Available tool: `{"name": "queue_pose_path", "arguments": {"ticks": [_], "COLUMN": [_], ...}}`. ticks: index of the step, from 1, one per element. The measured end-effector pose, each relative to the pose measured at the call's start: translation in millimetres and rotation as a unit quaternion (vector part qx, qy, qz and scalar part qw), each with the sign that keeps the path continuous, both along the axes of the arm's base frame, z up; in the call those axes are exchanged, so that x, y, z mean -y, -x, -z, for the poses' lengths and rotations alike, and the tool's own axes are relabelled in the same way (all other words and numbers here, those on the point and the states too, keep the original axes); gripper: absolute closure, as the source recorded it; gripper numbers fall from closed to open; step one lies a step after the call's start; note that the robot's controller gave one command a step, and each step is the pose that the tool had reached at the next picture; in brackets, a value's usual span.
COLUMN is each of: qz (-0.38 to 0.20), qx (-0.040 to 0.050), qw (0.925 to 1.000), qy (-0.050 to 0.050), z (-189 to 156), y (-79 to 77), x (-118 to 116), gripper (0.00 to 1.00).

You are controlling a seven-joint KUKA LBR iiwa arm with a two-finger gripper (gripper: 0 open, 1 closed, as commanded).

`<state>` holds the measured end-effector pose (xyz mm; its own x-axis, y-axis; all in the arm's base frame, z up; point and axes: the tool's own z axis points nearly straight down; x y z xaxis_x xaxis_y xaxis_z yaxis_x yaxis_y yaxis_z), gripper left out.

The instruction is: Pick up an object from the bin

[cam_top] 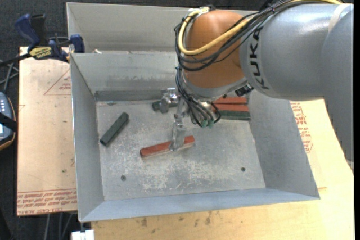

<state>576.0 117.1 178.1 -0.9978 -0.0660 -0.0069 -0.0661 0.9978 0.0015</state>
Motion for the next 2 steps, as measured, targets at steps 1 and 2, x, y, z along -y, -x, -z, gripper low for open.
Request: {"name": "queue_pose_path", "arguments": {"ticks": [1, 2], "qz": [-0.021, -0.021], "qx": [-0.0038, -0.0030], "qw": [0.9998, 0.9998], "qy": [0.000, 0.000], "z": [108.4, 108.3], "y": [25.6, 25.2], "x": [11.5, 11.8], "gripper": [1.00, 0.00]}}
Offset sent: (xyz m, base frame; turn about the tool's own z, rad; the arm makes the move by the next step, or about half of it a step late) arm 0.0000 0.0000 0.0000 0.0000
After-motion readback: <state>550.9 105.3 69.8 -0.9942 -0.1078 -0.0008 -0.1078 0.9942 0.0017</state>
